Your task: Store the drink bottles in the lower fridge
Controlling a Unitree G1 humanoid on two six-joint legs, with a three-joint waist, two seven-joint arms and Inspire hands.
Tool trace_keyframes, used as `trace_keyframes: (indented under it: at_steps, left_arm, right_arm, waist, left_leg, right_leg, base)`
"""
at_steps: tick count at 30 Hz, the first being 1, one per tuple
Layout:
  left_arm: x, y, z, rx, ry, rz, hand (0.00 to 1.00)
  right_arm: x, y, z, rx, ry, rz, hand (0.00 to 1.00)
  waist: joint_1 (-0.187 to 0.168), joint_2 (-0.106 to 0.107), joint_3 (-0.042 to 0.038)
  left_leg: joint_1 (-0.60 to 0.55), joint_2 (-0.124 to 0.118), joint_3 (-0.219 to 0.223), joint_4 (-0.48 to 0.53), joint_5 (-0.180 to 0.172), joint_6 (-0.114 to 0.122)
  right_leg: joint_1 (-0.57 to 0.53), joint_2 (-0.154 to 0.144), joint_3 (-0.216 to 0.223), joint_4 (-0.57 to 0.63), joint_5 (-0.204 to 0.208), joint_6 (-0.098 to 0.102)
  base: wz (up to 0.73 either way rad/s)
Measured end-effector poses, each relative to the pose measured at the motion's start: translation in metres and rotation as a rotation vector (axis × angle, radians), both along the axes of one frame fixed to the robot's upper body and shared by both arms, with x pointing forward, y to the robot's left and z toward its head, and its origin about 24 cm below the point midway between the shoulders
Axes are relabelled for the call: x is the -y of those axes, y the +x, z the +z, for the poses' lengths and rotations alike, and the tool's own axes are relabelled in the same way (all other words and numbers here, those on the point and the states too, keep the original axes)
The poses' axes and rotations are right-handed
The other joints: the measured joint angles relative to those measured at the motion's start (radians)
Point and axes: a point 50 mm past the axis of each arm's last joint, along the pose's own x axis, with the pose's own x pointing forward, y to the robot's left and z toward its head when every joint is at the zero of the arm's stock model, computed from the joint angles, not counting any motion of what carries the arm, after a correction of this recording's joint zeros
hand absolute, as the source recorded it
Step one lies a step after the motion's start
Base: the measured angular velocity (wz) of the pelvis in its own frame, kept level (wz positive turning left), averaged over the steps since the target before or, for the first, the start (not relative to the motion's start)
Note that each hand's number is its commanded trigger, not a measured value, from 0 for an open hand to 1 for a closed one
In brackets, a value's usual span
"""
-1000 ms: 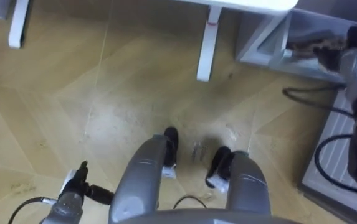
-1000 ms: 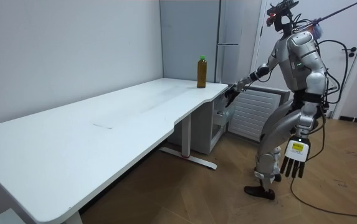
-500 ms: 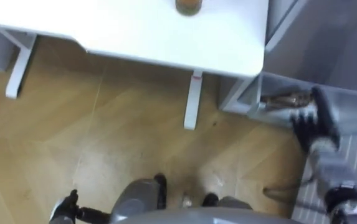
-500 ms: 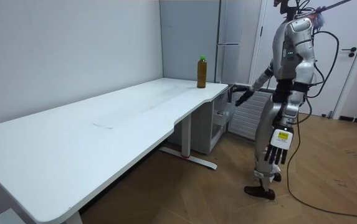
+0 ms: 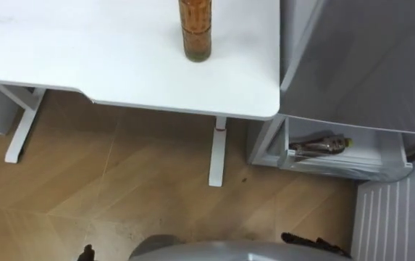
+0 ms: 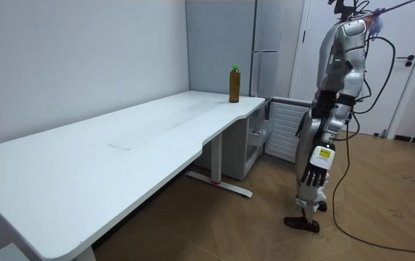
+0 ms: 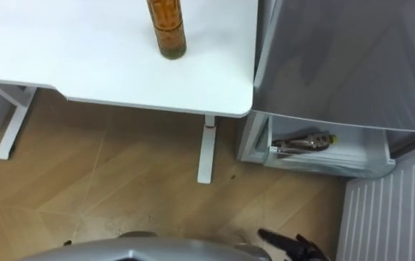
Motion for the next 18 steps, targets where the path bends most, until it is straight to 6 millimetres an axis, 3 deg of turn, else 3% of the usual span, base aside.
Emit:
trace_keyframes:
  at_steps: [3, 7, 13, 18]
  left_arm:
    - [-0.003, 0.0, 0.001, 0.015, 0.005, 0.059, 0.0]
    - [-0.013, 0.018, 0.009, 0.121, 0.058, 0.174, 0.0]
    - [-0.034, 0.053, 0.028, 0.338, 0.159, 0.433, 0.0]
    - [-0.05, 0.082, 0.054, 0.532, 0.292, 0.494, 0.0]
  right_arm:
    - [-0.001, 0.0, 0.0, -0.024, -0.009, 0.061, 0.0]
    - [-0.002, 0.003, -0.001, -0.039, -0.013, 0.106, 0.0]
    - [0.003, -0.001, 0.0, -0.035, -0.025, 0.077, 0.0]
    - [0.009, -0.004, 0.002, -0.037, -0.048, 0.056, 0.0]
  waist:
    - [-0.005, -0.006, 0.0035]
    - [0.0, -0.008, 0.0015]
    - [0.007, 0.023, 0.0016]
    - [0.02, 0.038, 0.0017]
  left_leg:
    - [0.002, -0.002, -0.006, 0.006, 0.0, 0.001]
    - [0.013, -0.011, -0.031, 0.013, 0.0, 0.001]
    - [0.024, -0.013, -0.039, 0.01, -0.001, 0.001]
    - [0.057, -0.014, -0.031, -0.015, -0.001, 0.001]
  right_leg:
    - [0.014, 0.001, -0.005, -0.017, 0.001, -0.001]
    - [0.043, 0.001, -0.025, -0.032, 0.001, 0.001]
    - [0.053, 0.002, -0.03, -0.029, 0.001, 0.002]
    - [0.075, -0.001, -0.024, -0.029, 0.001, 0.002]
  base:
    - [0.07]
    - [0.2]
    - [0.02]
    - [-0.05]
